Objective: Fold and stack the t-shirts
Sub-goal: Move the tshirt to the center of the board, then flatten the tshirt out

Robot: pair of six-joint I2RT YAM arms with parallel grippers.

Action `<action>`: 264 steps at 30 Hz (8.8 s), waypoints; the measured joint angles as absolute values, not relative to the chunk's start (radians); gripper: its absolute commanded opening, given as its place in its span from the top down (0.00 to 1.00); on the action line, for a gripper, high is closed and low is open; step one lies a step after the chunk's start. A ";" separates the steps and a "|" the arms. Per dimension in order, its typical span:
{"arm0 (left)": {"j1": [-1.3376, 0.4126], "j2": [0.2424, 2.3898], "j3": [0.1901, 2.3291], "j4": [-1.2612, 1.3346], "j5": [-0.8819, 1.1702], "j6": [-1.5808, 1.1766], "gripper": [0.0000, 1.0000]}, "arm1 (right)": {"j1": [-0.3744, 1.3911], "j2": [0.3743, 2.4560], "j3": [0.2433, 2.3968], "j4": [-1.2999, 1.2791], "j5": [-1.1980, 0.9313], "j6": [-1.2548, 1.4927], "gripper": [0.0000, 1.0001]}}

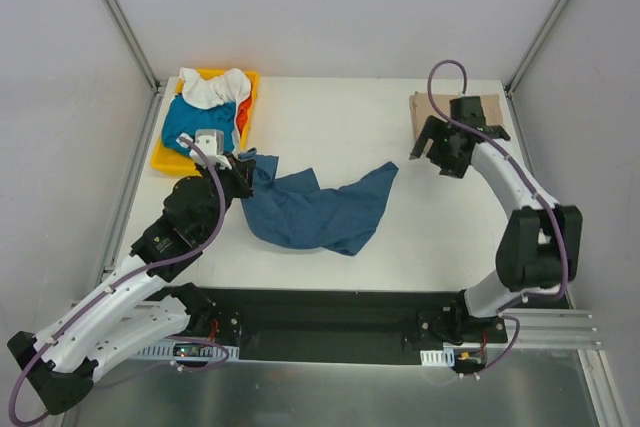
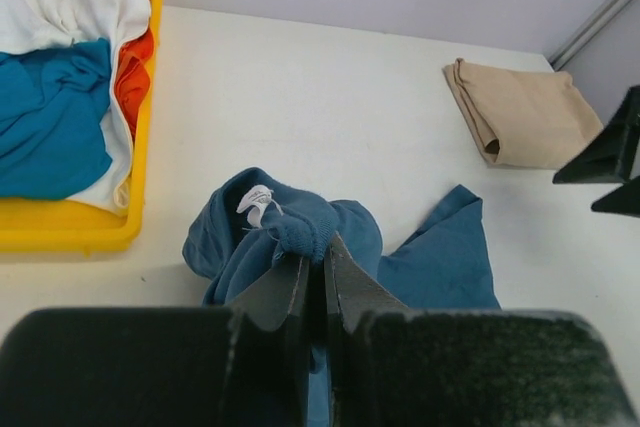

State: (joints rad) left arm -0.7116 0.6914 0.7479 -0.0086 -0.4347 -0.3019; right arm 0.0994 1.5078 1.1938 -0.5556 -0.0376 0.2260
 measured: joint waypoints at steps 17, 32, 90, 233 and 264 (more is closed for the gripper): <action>-0.712 0.677 0.736 -0.060 -0.518 -0.334 1.00 | 0.239 2.012 1.489 -0.565 -0.064 0.312 0.47; -0.712 0.679 0.740 -0.094 -0.593 -0.332 1.00 | 0.255 2.025 1.488 -0.559 -0.039 0.284 0.99; -0.360 1.908 1.595 -0.254 -0.218 -0.416 0.01 | -0.074 1.980 1.822 -0.811 0.483 0.116 0.01; -0.201 0.908 0.701 -0.406 0.044 -0.700 1.00 | 0.210 0.919 0.765 -0.642 0.207 0.104 0.99; -0.201 0.862 1.779 -0.151 0.289 -0.516 1.00 | 0.226 0.599 1.579 -0.352 0.236 -0.204 0.99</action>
State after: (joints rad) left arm -0.2008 0.8616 1.7794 -0.1513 0.2890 -0.5163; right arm 0.2264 0.5991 1.5795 -0.3515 0.2363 -0.2039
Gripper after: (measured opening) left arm 0.010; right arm 0.011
